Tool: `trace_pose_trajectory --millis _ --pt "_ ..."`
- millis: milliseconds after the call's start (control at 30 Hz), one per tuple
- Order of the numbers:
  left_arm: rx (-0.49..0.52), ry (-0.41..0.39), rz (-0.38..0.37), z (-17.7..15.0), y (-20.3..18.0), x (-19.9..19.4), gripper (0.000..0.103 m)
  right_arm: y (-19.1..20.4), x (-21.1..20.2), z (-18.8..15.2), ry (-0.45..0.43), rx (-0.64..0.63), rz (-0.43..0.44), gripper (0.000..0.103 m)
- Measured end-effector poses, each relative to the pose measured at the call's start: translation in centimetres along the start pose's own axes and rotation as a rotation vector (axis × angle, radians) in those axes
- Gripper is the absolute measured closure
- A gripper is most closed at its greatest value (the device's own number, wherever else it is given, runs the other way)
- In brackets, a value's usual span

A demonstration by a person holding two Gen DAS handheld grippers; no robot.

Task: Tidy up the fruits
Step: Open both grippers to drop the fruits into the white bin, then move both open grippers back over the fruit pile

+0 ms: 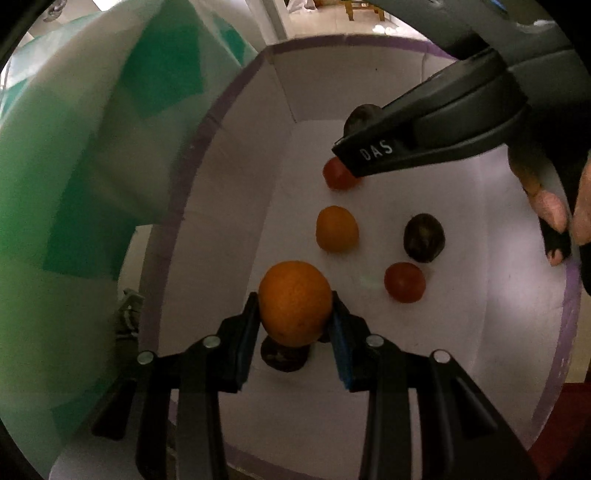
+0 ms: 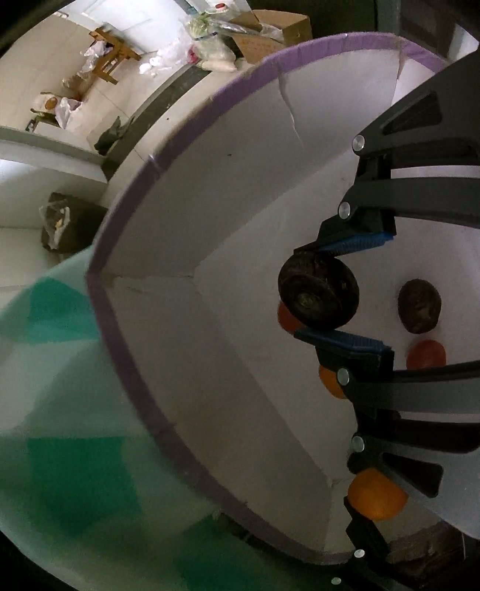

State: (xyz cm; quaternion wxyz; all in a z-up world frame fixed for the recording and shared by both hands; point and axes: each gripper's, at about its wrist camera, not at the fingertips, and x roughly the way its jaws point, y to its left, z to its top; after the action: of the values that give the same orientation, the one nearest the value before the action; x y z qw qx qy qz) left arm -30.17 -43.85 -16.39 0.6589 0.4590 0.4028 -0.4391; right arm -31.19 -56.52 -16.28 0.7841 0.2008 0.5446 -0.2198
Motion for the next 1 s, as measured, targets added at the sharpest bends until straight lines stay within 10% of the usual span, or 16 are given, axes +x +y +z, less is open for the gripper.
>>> trace_pose_trajectory --millis 567,633,1000 --pt "-0.002 0.098 -0.046 0.2 -0.2 3.0 0.062 1.6 2.2 -0.4 0.114 -0.093 -0.063 0.062" --pt "0.007 0.078 -0.034 0.5 -0.3 2.7 0.053 1.6 2.1 -0.5 0.109 -0.084 -0.063 0.045" --pt "0.000 -0.027 -0.015 0.5 0.4 -0.5 0.029 1.7 -0.6 -0.7 0.062 -0.063 -0.067 0.022"
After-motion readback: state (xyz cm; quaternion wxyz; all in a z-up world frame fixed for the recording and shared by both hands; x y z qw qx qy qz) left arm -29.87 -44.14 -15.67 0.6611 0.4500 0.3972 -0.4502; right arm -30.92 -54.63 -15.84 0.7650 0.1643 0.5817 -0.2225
